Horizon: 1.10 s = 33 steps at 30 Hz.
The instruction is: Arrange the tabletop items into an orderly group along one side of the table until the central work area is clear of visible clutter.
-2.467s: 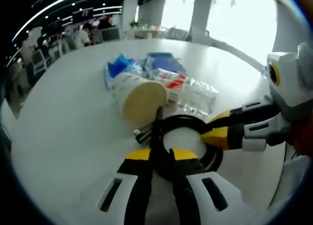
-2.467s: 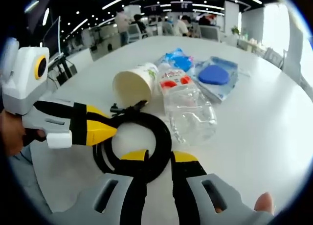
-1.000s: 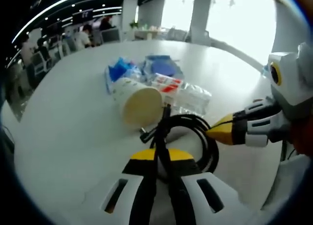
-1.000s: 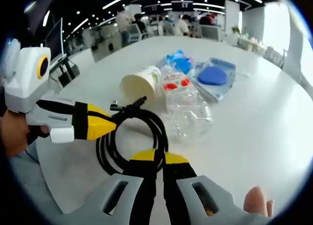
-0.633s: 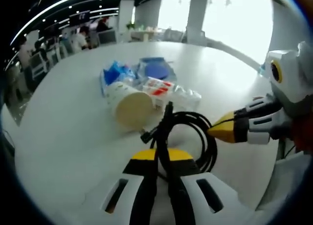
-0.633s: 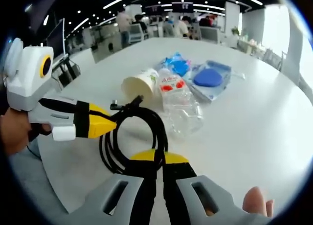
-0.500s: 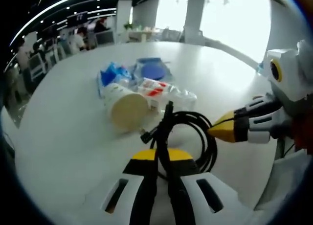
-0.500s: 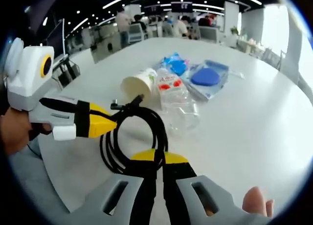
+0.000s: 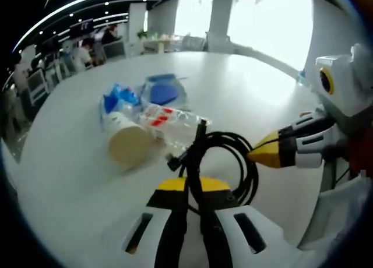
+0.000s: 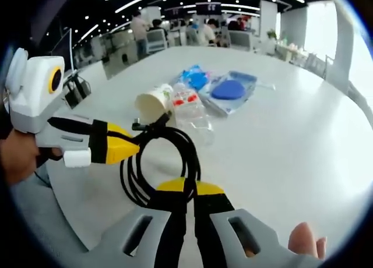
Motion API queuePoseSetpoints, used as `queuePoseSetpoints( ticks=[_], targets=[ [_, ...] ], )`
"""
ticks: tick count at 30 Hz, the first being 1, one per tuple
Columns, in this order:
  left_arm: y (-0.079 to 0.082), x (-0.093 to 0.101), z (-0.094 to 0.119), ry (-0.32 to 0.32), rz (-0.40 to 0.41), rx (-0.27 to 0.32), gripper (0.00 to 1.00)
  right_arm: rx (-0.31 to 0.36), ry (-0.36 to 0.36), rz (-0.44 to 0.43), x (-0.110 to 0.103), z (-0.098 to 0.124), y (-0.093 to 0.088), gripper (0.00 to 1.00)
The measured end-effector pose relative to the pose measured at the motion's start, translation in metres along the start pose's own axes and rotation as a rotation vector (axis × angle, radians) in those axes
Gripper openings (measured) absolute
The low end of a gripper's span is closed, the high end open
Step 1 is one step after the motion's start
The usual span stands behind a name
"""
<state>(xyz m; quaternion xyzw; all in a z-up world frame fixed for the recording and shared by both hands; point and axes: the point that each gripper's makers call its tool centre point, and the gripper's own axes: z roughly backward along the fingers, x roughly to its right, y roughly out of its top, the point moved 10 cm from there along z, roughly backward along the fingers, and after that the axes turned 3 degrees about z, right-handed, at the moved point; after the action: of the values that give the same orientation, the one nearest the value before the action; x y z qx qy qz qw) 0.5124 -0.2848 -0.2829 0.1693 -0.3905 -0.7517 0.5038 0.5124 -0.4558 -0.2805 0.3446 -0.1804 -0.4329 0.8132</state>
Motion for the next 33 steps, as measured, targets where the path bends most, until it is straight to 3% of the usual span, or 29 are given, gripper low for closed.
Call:
queuePoseSetpoints(
  ticks=[11, 33],
  targets=[
    [0.021, 0.024, -0.011, -0.036, -0.045, 0.015, 0.02, 0.020, -0.051, -0.034, 0.026, 0.020, -0.004, 0.02],
    [0.066, 0.085, -0.058, -0.124, -0.103, 0.032, 0.02, 0.052, -0.165, -0.121, 0.095, 0.055, -0.019, 0.02]
  ],
)
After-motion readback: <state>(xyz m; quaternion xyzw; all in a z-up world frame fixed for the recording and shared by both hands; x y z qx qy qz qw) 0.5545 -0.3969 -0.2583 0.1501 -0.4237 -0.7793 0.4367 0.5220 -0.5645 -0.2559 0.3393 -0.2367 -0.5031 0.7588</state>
